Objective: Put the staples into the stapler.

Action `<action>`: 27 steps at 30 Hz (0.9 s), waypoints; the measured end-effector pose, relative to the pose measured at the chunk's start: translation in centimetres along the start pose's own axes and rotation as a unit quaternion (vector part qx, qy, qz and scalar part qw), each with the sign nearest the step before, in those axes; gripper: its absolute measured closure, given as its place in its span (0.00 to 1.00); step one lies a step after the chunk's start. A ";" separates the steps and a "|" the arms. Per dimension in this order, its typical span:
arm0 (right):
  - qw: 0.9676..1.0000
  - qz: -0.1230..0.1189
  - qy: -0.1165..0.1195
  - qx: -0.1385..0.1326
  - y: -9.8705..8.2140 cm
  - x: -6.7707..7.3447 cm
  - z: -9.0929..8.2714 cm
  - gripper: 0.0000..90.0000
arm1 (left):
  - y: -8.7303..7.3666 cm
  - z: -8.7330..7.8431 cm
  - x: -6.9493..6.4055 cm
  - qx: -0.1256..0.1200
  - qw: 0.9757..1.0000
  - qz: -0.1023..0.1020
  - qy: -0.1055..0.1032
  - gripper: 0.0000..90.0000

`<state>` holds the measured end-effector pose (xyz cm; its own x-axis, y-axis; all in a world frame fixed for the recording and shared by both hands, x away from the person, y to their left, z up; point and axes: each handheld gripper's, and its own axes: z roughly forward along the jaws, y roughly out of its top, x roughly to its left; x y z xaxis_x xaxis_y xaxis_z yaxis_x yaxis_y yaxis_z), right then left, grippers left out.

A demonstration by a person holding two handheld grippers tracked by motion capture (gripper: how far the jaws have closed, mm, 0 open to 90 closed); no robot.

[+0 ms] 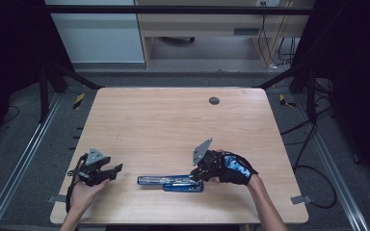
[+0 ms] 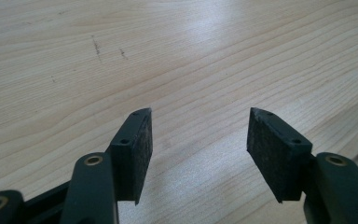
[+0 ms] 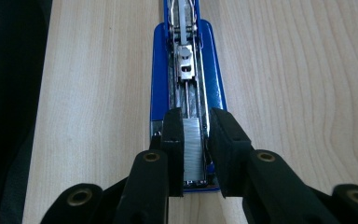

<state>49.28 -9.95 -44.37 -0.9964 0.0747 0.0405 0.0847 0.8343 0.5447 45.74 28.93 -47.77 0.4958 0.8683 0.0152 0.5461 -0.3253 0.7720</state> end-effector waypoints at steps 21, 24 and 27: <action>0.996 0.039 -0.065 -0.037 -0.1 0.6 -1.2 0.92 | 0.2 -0.4 -0.1 -0.013 1.000 -0.003 -0.002 0.45; 0.993 0.056 -0.091 -0.050 0.1 0.9 -1.5 0.94 | 0.3 -0.7 -0.2 -0.017 1.000 0.000 -0.005 0.46; 0.989 0.077 -0.102 -0.069 0.3 1.5 -1.5 0.96 | 0.5 -1.0 -0.2 -0.022 1.000 0.004 -0.010 0.47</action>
<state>47.82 -10.44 -42.88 -0.9486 0.3151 -0.0304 0.2191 0.7230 0.6552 45.23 28.92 -46.80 0.5141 0.8577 0.0081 0.5124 -0.3147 0.7990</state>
